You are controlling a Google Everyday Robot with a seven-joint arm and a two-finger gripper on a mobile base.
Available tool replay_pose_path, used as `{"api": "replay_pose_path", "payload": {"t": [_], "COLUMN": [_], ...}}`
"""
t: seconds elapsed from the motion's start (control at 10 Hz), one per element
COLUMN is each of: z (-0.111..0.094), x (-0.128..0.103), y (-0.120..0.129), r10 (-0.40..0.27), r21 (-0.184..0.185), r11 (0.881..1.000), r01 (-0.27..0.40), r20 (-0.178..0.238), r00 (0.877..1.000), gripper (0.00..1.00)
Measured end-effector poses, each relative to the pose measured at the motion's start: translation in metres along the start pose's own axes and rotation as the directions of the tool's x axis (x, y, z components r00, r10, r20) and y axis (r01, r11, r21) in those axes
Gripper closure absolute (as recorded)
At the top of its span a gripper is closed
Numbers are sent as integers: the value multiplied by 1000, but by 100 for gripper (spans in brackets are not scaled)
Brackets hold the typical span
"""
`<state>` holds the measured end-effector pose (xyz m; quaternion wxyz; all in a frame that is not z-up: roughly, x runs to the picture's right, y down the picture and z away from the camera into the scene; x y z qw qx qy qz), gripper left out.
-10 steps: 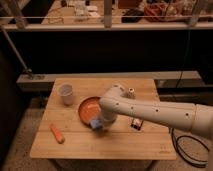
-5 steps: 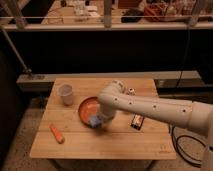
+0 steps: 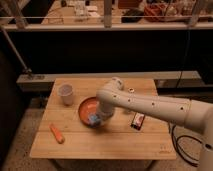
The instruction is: Place the white sponge in the ceramic bowl
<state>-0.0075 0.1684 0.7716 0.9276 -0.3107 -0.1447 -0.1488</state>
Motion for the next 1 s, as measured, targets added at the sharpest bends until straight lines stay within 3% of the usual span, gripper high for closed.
{"api": "replay_pose_path", "payload": {"t": [1.0], "z": [-5], "x": [-1], "y": [-12], "r10": [-12], "r21": [-13], "r11": [1000], "r01": [12], "r20": [16], "r00": [1000], "gripper": [88]}}
